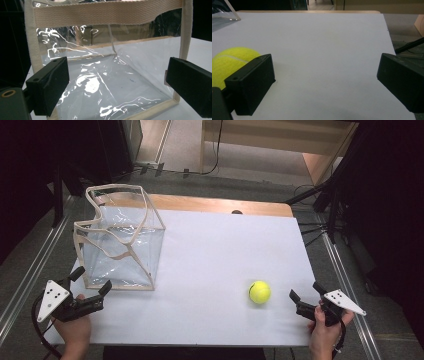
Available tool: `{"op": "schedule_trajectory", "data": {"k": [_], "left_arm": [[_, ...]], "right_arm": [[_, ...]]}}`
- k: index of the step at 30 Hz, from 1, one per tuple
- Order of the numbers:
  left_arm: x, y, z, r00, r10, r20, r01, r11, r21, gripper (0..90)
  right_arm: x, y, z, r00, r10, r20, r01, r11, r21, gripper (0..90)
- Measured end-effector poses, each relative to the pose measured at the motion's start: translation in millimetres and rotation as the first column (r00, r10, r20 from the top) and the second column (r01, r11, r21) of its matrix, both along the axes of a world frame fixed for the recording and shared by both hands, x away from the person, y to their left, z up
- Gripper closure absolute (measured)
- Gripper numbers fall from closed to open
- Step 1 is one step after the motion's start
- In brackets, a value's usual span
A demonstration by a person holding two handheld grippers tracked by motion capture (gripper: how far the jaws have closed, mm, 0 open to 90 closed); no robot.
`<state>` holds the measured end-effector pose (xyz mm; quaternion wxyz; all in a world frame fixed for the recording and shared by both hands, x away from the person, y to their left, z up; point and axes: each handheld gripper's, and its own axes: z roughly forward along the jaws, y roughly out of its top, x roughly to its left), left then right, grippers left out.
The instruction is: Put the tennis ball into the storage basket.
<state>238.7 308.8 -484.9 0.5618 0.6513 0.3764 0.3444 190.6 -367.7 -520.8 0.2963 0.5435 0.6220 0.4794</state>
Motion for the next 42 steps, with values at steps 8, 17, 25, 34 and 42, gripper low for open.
{"op": "schedule_trajectory", "data": {"k": [8, 17, 25, 34, 42], "left_arm": [[0.1, -0.2, -0.1, 1.0000, -0.001, 0.000, 0.001, 1.0000, -0.001, 5.4], [-0.1, -0.7, -0.2, 1.0000, -0.004, -0.001, 0.004, 1.0000, 0.009, 5.4], [0.4, -0.9, -0.4, 1.0000, -0.005, -0.001, 0.005, 0.9999, 0.014, 5.4], [0.1, -1.3, -0.4, 1.0000, -0.006, 0.000, 0.006, 0.9999, 0.014, 5.4], [0.0, -1.1, -0.3, 1.0000, -0.007, -0.001, 0.007, 0.9999, 0.013, 5.4]], "right_arm": [[-2.8, 1.1, 7.7, 0.9997, -0.020, -0.011, 0.020, 0.999, -0.048, 0.4], [-2.5, 11.1, 26.7, 0.9981, 0.045, -0.042, -0.048, 0.994, -0.096, 0.4], [4.4, 26.8, 41.0, 0.9892, 0.116, -0.090, -0.127, 0.983, -0.131, 0.4], [17.7, 49.4, 54.8, 0.9640, 0.226, -0.140, -0.247, 0.956, -0.156, 0.5], [25.9, 67.9, 64.4, 0.9374, 0.283, -0.202, -0.319, 0.931, -0.175, 0.5]]}}
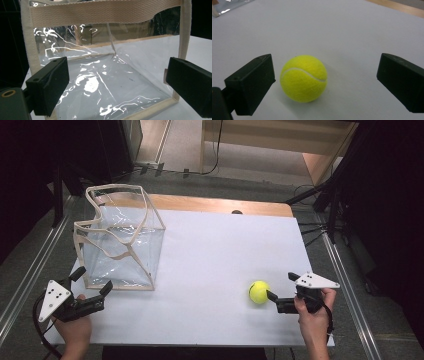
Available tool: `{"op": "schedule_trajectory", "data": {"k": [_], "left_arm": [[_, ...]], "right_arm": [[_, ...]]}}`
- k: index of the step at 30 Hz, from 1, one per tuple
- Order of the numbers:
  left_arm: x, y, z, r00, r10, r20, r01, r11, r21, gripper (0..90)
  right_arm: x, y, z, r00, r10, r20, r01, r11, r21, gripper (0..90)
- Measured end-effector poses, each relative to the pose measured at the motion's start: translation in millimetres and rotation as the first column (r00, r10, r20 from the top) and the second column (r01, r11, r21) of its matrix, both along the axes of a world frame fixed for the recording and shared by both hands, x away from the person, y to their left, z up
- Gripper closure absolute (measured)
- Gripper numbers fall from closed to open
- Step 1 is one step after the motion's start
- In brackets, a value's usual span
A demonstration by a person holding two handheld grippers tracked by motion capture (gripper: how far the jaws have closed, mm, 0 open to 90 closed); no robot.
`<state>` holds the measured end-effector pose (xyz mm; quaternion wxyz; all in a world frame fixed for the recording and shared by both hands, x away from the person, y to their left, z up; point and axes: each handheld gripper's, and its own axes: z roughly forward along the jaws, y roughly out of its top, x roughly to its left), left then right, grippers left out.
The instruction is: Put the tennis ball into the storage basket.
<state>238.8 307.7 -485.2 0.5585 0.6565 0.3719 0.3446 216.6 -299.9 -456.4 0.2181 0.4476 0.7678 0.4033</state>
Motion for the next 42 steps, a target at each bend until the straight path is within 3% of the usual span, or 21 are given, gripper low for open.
{"op": "schedule_trajectory", "data": {"k": [12, 19, 33, 42], "left_arm": [[0.1, -0.3, 0.0, 1.0000, 0.000, 0.001, 0.000, 1.0000, 0.001, 5.4], [0.1, 0.0, 0.1, 1.0000, -0.002, 0.001, 0.002, 1.0000, 0.001, 5.4], [-0.1, -0.4, 0.3, 1.0000, 0.000, 0.000, 0.000, 1.0000, 0.006, 5.4], [-0.3, -1.1, 0.2, 1.0000, 0.000, 0.000, 0.000, 1.0000, 0.007, 5.4]], "right_arm": [[10.6, 17.6, 1.1, 0.9953, 0.074, -0.061, -0.077, 0.996, -0.043, 0.5], [19.1, 30.0, -2.9, 0.9871, 0.114, -0.112, -0.122, 0.990, -0.068, 0.5], [31.9, 42.5, -9.2, 0.9703, 0.122, -0.209, -0.148, 0.982, -0.114, 0.5], [41.8, 48.0, -16.1, 0.9546, 0.113, -0.276, -0.159, 0.976, -0.149, 0.5]]}}
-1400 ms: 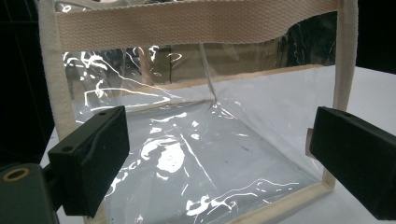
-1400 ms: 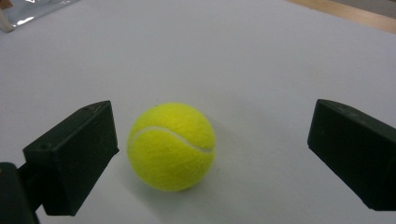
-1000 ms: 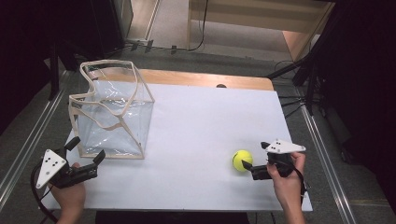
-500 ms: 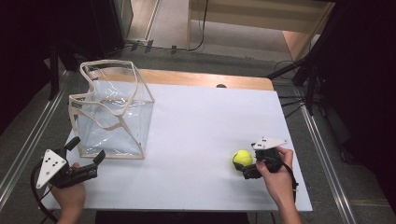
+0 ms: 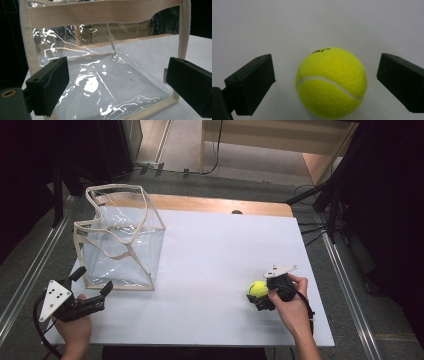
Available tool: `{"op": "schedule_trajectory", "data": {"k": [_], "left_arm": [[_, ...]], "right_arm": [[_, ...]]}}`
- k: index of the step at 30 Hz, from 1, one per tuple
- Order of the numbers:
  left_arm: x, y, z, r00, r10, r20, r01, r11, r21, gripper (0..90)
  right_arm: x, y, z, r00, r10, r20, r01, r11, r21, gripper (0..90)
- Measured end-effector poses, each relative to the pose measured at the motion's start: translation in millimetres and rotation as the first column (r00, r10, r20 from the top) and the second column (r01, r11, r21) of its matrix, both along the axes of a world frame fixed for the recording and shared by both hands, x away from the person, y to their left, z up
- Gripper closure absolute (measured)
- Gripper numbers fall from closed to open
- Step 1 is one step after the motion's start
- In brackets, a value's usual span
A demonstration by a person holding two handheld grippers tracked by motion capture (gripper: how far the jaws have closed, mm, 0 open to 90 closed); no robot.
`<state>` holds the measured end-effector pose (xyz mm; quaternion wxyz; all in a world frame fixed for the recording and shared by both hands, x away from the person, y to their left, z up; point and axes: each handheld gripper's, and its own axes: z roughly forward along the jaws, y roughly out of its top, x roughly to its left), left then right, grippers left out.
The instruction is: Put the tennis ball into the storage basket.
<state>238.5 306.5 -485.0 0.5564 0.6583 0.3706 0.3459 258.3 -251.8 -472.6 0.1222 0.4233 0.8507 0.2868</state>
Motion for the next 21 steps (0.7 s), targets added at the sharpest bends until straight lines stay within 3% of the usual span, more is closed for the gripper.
{"op": "schedule_trajectory", "data": {"k": [4, 9, 18, 21], "left_arm": [[0.3, 0.0, 0.0, 1.0000, -0.001, 0.001, 0.001, 1.0000, 0.002, 5.4], [0.3, -0.2, 0.0, 1.0000, -0.001, 0.002, 0.001, 1.0000, 0.002, 5.4], [0.1, -0.7, 0.0, 1.0000, -0.001, 0.000, 0.001, 1.0000, 0.005, 5.3], [-0.1, -0.7, 0.0, 1.0000, -0.002, 0.000, 0.002, 1.0000, 0.008, 5.4]], "right_arm": [[2.2, 1.0, -2.8, 0.9999, -0.005, -0.013, 0.005, 1.000, -0.013, 0.5], [4.6, 4.6, -7.9, 0.9977, -0.013, -0.066, 0.012, 1.000, -0.020, 0.5], [6.7, 2.6, -19.4, 0.9945, -0.028, -0.101, 0.025, 0.999, -0.036, 0.8], [5.6, 1.7, -21.7, 0.9936, -0.040, -0.105, 0.036, 0.999, -0.039, 6.2]]}}
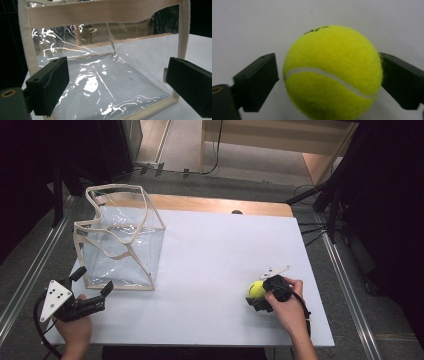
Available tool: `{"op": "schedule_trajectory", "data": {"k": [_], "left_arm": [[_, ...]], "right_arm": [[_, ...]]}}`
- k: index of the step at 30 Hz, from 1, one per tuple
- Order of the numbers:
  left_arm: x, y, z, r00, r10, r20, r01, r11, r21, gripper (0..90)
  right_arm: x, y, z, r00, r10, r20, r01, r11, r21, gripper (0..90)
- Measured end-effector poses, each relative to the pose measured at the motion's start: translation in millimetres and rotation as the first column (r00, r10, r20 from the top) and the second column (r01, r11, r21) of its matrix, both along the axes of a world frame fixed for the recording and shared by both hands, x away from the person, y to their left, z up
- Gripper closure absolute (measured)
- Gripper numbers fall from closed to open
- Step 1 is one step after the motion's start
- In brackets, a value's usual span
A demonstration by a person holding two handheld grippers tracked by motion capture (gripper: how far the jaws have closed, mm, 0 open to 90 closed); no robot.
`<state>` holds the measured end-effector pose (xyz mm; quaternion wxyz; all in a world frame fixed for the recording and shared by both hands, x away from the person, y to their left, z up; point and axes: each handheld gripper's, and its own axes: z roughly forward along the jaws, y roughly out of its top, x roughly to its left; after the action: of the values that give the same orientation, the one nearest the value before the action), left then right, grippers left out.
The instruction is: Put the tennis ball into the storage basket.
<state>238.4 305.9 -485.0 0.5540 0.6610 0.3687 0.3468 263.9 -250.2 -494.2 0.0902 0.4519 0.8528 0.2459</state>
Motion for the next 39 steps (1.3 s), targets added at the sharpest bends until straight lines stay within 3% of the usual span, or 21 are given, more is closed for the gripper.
{"op": "schedule_trajectory", "data": {"k": [5, 7, 10, 13, 26, 39], "left_arm": [[-0.1, 0.0, 0.1, 1.0000, 0.001, 0.001, -0.001, 1.0000, 0.000, 5.4], [-0.1, -0.1, 0.0, 1.0000, 0.000, 0.001, 0.000, 1.0000, 0.000, 5.3], [-0.1, -0.2, 0.0, 1.0000, 0.000, 0.001, 0.000, 1.0000, 0.001, 5.4], [-0.1, -0.3, 0.0, 1.0000, 0.002, 0.000, -0.002, 1.0000, 0.003, 5.3], [-0.2, -0.2, 0.1, 1.0000, 0.001, 0.000, -0.001, 1.0000, 0.005, 5.3], [-0.3, 0.0, 0.2, 1.0000, 0.001, 0.002, -0.001, 1.0000, -0.001, 5.4]], "right_arm": [[-1.0, -1.6, -1.8, 0.9999, -0.007, -0.008, 0.007, 1.000, 0.001, 6.5], [-1.0, -2.2, -2.0, 1.0000, -0.007, -0.004, 0.007, 1.000, 0.001, 13.6], [-0.8, -2.4, -2.5, 0.9999, -0.009, -0.009, 0.009, 1.000, 0.004, 13.8], [-0.5, -1.6, -4.0, 1.0000, -0.008, -0.004, 0.008, 1.000, -0.001, 21.2], [-0.6, -2.6, -2.3, 1.0000, -0.001, -0.001, 0.001, 1.000, 0.011, 22.5], [3.8, 4.5, 9.8, 0.9996, 0.025, 0.010, -0.025, 0.999, 0.022, 22.6]]}}
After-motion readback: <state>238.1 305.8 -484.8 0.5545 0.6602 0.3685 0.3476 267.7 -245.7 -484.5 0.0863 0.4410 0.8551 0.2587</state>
